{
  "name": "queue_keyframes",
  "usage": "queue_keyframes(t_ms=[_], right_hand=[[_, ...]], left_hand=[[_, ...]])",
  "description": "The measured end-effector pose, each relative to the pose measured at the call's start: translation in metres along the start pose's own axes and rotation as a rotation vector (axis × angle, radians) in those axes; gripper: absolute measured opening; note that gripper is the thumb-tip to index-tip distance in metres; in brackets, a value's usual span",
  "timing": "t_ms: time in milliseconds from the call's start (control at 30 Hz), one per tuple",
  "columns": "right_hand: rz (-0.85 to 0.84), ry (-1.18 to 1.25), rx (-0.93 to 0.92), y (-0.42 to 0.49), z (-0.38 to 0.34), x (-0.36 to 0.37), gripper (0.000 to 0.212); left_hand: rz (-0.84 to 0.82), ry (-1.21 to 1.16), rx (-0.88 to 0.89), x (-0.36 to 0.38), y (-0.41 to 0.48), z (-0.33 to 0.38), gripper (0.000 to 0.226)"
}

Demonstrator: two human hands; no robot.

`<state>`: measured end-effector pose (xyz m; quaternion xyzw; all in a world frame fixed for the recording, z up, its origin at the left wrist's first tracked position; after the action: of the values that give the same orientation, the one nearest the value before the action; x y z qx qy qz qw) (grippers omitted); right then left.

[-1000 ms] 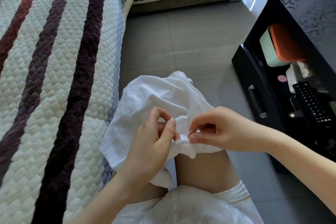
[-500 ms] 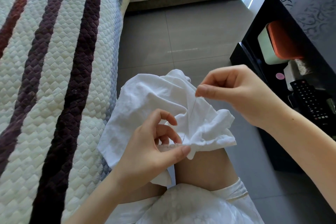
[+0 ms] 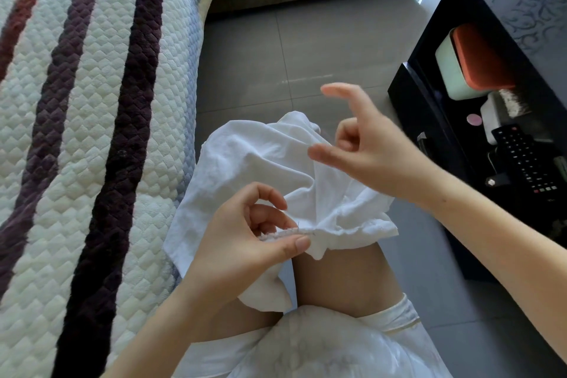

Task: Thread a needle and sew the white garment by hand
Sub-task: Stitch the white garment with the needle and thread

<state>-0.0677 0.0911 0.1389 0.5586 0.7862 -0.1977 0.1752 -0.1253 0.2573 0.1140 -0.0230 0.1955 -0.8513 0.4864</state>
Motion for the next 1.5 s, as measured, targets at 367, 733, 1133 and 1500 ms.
queue_keyframes(t_ms=[367,733,1133,1500], right_hand=[[-0.172,-0.203,-0.25,-0.037,-0.005,0.051,0.014],[-0.236,-0.154,-0.285,-0.038,-0.013,0.057,0.011],[-0.334,0.238,-0.14,-0.039,0.003,0.067,0.01],[-0.399,0.451,-0.098,-0.038,0.004,0.075,0.011]], left_hand=[[-0.018,-0.101,-0.011,-0.007,0.002,-0.004,0.041],[0.006,-0.049,0.012,-0.009,0.003,-0.001,0.037],[-0.068,-0.172,0.013,-0.004,0.005,-0.002,0.037],[-0.116,-0.281,0.011,0.0,0.005,-0.002,0.044]])
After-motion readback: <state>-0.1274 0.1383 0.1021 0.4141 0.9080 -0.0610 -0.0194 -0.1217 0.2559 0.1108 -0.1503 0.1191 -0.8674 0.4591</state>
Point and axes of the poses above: each hand's wrist, its own y-axis towards the middle knuckle, its own x-axis out of the palm, z = x × y, the point moved 9 cm from there along y, towards the middle knuckle, and after that the axes turned 11 degrees about -z, right-handed, at the moved point
